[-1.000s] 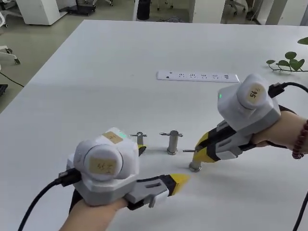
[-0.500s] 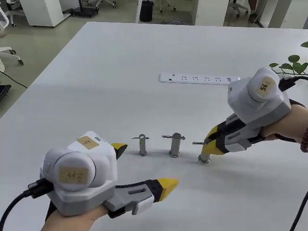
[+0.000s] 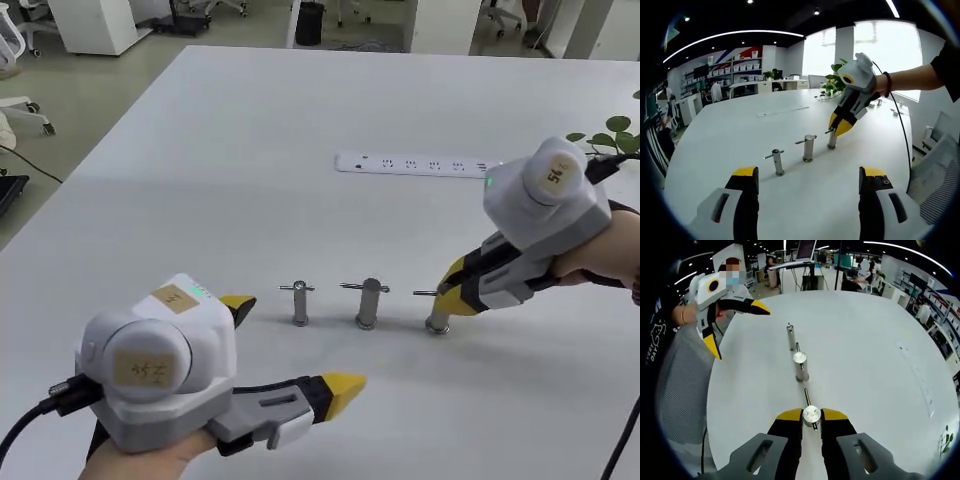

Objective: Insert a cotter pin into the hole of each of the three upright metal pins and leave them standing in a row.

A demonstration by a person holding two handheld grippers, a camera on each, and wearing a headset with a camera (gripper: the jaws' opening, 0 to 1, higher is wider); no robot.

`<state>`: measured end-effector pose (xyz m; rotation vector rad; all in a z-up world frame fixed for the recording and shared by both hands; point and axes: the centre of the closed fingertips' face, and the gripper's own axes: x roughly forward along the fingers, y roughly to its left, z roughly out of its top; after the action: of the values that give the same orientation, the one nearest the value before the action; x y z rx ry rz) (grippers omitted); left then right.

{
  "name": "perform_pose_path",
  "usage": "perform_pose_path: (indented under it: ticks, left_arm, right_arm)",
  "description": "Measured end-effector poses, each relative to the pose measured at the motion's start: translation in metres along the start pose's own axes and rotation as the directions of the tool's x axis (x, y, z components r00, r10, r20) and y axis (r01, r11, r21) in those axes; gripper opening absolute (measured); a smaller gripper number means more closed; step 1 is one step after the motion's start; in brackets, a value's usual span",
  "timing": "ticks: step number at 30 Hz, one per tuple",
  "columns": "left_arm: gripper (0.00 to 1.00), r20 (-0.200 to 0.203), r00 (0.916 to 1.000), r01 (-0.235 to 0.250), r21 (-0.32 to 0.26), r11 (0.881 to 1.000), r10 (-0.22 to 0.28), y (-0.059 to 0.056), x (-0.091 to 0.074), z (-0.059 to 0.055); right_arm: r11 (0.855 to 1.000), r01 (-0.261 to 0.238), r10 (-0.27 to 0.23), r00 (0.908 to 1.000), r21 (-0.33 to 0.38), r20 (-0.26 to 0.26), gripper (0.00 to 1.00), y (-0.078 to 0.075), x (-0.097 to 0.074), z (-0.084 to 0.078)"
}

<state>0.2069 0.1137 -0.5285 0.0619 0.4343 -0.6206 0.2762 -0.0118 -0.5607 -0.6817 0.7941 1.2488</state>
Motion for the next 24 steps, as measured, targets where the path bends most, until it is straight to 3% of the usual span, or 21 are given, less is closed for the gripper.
perform_pose_path:
  ticks: [10,16,24]
  left_arm:
    - [0.8,-0.01,0.9999,-0.003,-0.004,1.0,0.003,0.0017,-0.0004,-0.0019]
    - [0.79,-0.01,0.9999,-0.003,-0.006,1.0,0.003,0.002,-0.0007,-0.0014]
    - [0.79,-0.017,0.9999,-0.001,-0.009,1.0,0.001,0.0009,0.0003,-0.0028]
  right_arm:
    - [1.0,-0.006,0.006,0.9998,-0.001,-0.019,0.08,-0.0048,0.0013,-0.0041]
    - [1.0,-0.024,0.024,0.9997,0.018,-0.001,0.08,-0.0077,0.0011,-0.0041]
    - [0.999,-0.042,0.042,0.9991,-0.01,0.011,0.08,-0.0067,0.0014,-0.0038]
